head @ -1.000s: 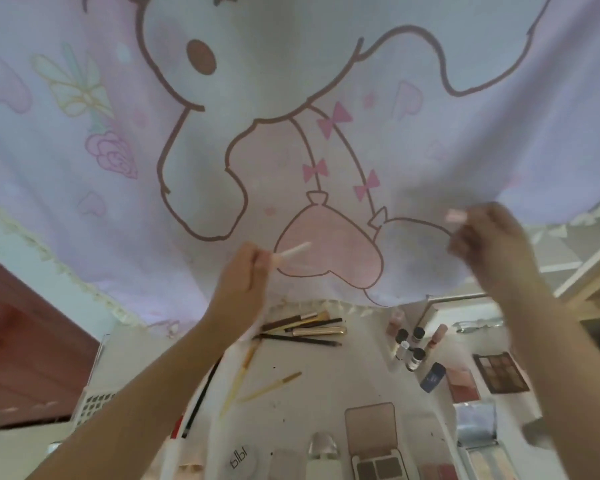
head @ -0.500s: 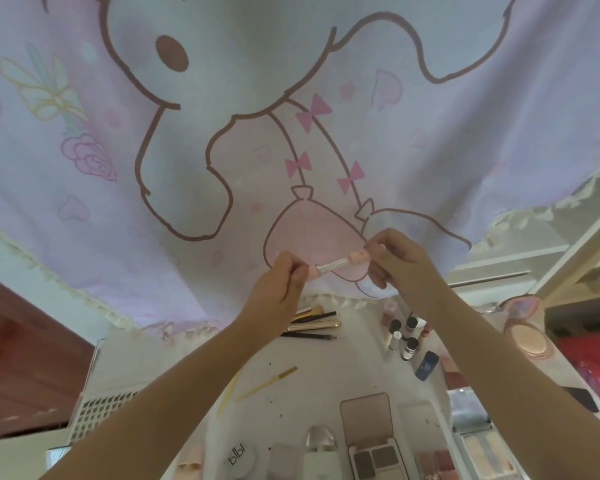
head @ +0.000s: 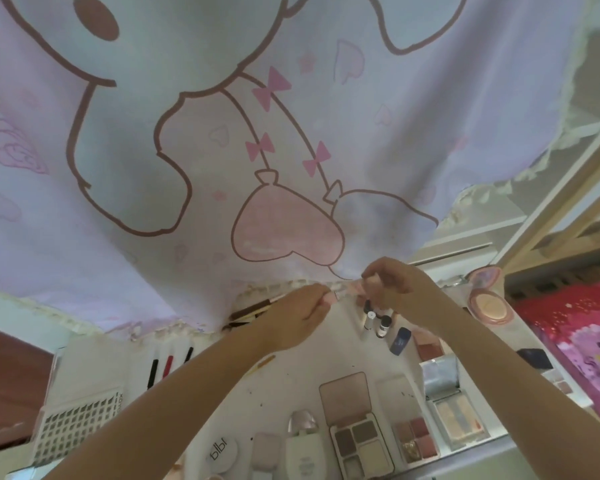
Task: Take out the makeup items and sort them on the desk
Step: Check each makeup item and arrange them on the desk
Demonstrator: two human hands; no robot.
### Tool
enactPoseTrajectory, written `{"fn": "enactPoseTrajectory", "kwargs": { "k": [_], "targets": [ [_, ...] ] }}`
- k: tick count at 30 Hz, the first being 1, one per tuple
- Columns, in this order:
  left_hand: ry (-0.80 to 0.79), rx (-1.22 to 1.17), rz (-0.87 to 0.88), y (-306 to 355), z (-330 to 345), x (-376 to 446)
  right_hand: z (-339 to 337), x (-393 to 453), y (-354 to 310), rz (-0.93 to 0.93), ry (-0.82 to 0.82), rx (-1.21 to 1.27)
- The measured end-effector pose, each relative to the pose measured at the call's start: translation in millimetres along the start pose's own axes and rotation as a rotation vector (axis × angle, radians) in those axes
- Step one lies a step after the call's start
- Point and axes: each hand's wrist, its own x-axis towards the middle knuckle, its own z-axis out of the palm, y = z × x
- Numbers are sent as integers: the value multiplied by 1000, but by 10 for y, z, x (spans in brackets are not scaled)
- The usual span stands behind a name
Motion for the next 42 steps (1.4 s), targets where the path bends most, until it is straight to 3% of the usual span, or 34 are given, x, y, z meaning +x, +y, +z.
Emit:
{"fn": "enactPoseTrajectory", "kwargs": {
  "k": [7, 11, 17, 25, 34, 42],
  "targets": [
    [-139, 88, -93, -223, 742, 323, 213, -267, 621, 82, 73, -353],
    [-245, 32, -127, -286, 1055, 426, 468, -320, 884, 113, 91, -450],
    [-256, -206, -186, -448, 1358, 598, 580, -199, 1053, 287, 87, -572],
    [-344, -339, -243, -440, 1503, 765, 590, -82, 1166, 471, 29, -679],
    [-280, -126, -300, -843, 1323, 583, 597, 18, 1127, 504, -26, -736],
    [-193, 103, -234, -989, 1127, 462, 601, 100, 1053, 492, -61, -796]
  ]
}}
